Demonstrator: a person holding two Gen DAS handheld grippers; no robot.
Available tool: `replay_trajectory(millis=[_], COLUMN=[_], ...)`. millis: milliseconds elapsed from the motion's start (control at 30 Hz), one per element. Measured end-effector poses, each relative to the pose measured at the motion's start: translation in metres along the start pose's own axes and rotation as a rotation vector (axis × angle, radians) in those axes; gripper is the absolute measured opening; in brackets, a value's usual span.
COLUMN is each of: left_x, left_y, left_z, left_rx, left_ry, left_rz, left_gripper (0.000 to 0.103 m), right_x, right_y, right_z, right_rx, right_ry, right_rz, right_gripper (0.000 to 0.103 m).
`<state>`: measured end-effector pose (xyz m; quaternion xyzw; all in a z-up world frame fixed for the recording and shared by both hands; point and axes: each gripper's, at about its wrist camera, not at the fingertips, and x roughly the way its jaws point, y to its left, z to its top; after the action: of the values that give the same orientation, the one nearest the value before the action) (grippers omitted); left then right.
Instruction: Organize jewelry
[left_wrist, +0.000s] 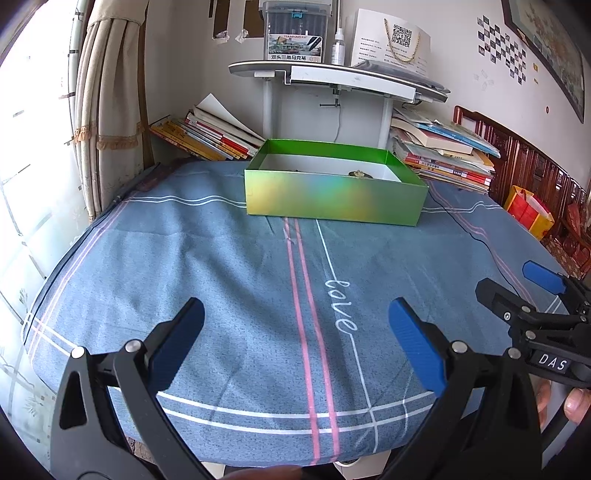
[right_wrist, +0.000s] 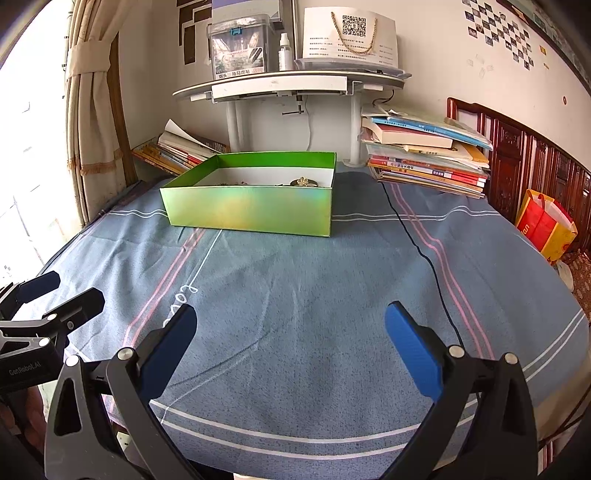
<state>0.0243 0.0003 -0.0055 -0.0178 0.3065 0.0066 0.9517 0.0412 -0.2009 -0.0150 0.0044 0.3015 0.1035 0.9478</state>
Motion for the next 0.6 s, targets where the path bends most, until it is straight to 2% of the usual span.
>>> replay_trajectory(millis=[600], left_x=[0.0014], left_y=[0.0005], left_z=[0.0001], left_rx=[0.000], left_ry=[0.004], left_rz=[0.002], left_gripper=[0.099], right_x=[0.0007], right_y=[-0.0018], right_z=[-0.0016], right_rx=[0.002], right_ry=[0.001], right_rz=[0.002], right_gripper=[0.100])
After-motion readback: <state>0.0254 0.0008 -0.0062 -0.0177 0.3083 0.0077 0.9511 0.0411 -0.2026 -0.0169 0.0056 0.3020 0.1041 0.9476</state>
